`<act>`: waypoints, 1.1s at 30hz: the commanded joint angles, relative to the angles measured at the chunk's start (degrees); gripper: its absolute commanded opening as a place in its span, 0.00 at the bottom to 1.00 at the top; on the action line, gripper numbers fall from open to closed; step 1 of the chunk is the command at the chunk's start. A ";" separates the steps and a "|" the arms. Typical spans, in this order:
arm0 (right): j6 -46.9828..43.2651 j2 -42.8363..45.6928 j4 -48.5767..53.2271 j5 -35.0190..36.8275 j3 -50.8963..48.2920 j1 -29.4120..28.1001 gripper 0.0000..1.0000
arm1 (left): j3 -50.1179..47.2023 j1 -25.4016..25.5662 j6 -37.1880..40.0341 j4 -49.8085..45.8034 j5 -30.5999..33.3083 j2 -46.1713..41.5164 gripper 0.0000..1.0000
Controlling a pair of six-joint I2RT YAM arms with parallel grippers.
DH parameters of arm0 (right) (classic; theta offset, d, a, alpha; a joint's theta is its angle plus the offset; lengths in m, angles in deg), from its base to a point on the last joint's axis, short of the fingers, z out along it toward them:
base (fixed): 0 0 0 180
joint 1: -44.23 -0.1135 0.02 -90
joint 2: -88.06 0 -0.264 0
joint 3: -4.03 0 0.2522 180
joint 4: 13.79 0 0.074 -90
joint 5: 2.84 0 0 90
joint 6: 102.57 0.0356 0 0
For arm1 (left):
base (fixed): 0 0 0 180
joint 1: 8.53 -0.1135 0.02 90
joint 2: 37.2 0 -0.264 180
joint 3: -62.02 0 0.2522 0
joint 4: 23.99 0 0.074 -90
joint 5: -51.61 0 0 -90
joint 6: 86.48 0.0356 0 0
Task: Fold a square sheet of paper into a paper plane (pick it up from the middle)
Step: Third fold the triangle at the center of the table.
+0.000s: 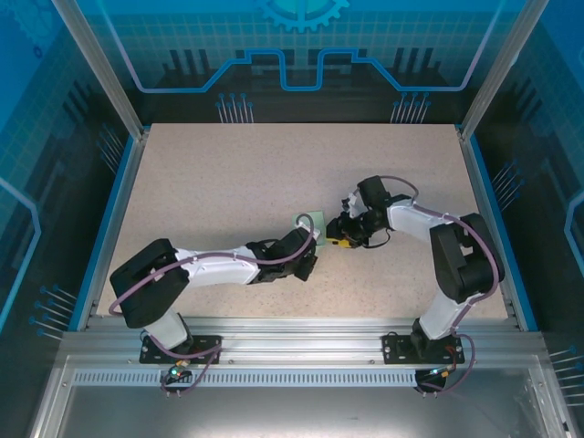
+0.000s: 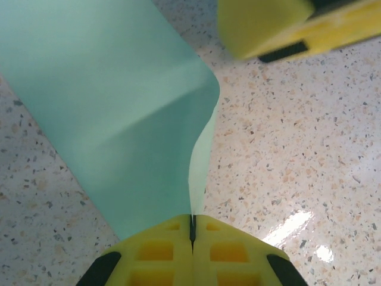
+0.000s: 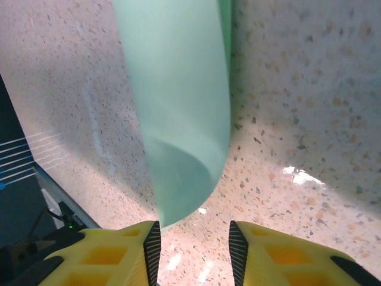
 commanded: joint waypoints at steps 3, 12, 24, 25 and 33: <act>-3.57 -1.51 3.85 1.02 7.03 -1.52 0.23 | -1.61 -2.34 -1.29 3.72 -7.84 -1.82 0.00; -6.16 -14.82 8.22 7.09 19.72 -5.05 0.14 | -2.72 -5.43 -1.54 4.68 -12.71 -1.91 0.00; -12.94 -24.45 16.28 14.05 28.32 -7.73 0.14 | -4.25 -9.86 -1.72 6.46 -20.01 -1.38 0.00; -13.17 -24.56 16.50 14.46 28.39 -7.90 0.14 | -4.17 -10.25 -1.65 6.54 -20.77 -1.26 0.00; -13.80 -25.16 17.10 14.87 28.84 -8.63 0.15 | -2.36 -13.01 -0.78 4.53 -24.55 1.17 0.00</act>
